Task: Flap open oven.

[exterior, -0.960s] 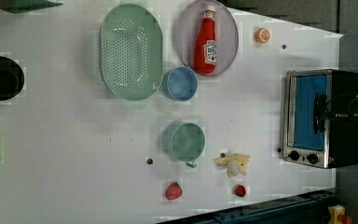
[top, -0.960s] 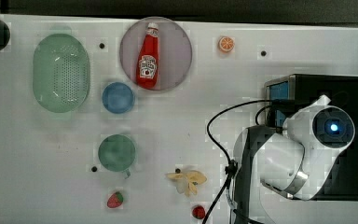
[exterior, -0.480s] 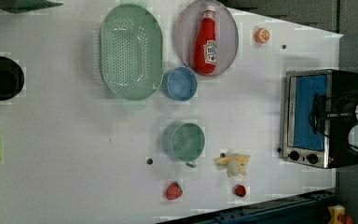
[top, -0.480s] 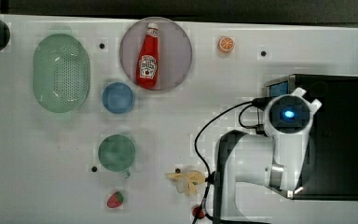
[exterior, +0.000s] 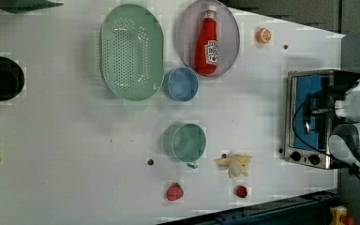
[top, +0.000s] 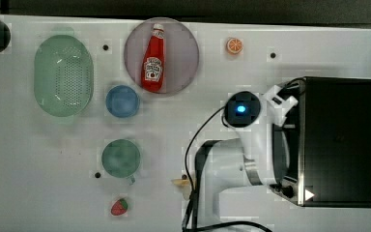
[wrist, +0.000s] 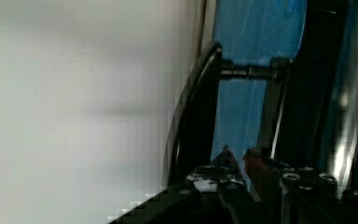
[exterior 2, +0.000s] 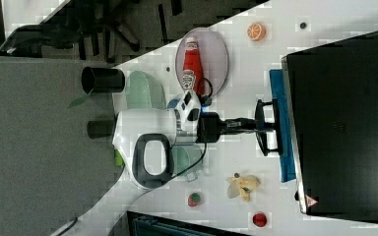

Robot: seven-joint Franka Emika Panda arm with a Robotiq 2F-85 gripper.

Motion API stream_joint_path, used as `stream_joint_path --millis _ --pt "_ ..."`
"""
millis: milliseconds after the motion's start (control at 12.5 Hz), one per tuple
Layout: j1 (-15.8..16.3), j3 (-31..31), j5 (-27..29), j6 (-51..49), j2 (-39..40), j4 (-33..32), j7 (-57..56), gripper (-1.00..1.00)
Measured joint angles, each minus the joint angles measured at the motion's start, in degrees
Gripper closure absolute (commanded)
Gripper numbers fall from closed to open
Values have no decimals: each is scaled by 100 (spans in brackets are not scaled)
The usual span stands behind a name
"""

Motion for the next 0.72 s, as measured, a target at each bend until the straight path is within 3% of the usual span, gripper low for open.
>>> stream_joint_path --millis 320,720 --pt "350 278 -213 17 520 0 1143 65" --pt "766 422 -271 249 1384 -11 1659 65"
